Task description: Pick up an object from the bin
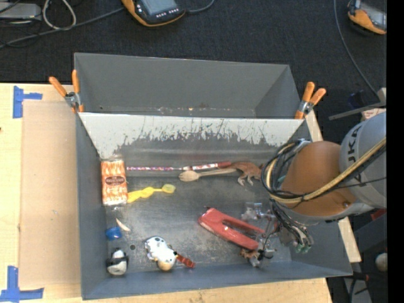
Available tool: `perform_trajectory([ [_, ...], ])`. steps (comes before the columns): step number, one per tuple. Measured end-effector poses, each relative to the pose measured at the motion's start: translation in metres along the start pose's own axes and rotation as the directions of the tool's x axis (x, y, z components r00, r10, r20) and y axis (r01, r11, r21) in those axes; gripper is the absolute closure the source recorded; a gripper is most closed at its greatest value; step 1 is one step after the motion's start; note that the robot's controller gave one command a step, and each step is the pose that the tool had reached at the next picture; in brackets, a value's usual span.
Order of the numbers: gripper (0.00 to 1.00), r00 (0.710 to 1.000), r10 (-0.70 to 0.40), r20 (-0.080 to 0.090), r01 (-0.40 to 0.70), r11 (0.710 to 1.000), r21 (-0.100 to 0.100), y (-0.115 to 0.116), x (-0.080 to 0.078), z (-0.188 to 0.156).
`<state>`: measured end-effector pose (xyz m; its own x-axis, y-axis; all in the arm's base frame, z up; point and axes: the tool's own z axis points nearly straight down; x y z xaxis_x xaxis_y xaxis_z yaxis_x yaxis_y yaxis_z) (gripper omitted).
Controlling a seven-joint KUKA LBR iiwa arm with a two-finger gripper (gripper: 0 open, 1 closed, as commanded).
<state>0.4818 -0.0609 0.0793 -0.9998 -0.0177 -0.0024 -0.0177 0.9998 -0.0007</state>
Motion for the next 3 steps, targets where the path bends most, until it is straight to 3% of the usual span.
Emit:
perform_trajectory([
  [1, 0.0, 0.984, -0.18, 0.009, 0.18, 0.984, -0.001, 0.003, -0.002, 0.002],
  [2, 0.0, 1.0, 0.016, 0.003, -0.016, 1.0, -0.003, 0.012, -0.003, 0.006],
  [3, 1.0, 0.993, -0.118, 0.005, 0.118, 0.993, -0.001, 0.026, -0.012, 0.008],
])
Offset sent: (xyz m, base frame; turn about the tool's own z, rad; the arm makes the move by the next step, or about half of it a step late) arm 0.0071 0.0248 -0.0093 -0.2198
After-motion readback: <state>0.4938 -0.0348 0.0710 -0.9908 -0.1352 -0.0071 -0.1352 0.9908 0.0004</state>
